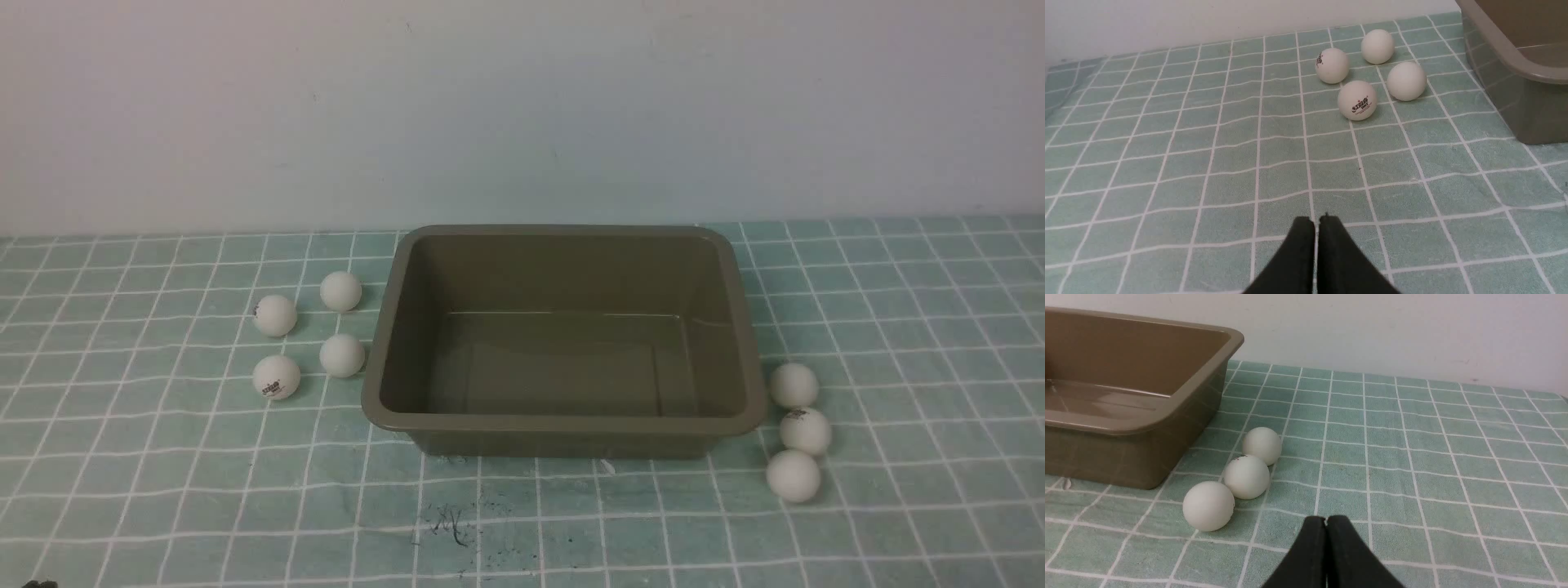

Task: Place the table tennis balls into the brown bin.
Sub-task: 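Reach for and grasp a ping pong ball on the table beside the basket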

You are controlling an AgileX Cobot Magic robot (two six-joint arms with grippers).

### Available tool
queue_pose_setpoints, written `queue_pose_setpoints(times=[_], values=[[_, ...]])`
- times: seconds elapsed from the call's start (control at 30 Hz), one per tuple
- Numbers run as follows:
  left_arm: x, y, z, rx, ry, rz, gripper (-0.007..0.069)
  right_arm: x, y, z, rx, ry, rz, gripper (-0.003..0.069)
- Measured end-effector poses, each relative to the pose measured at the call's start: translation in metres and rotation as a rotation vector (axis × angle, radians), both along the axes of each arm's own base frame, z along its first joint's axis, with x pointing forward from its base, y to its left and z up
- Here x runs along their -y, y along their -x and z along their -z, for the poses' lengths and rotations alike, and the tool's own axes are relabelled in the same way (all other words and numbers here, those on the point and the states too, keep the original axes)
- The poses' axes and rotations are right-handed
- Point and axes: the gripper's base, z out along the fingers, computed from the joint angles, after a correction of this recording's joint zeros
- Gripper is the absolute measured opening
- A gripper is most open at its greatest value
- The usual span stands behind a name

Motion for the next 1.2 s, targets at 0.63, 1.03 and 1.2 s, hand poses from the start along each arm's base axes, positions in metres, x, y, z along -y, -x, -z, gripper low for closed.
queue_pose_setpoints(times=[0.63,1.03,1.2], values=[[0.000,0.000,0.000,0.000,0.000,0.000,-0.0005,0.000,0.000,0.000,0.000,0.000,0.000,-0.0015],[0.003,-0.003,-0.012,0.134,0.220,-0.014,-0.0005,0.000,0.000,-0.001,0.006,-0.011,0.001,-0.0015],[0.001,-0.004,-0.027,0.297,0.525,-0.062,-0.0005,-0.004,-0.002,-0.011,0.099,-0.541,0.023,-0.0015]])
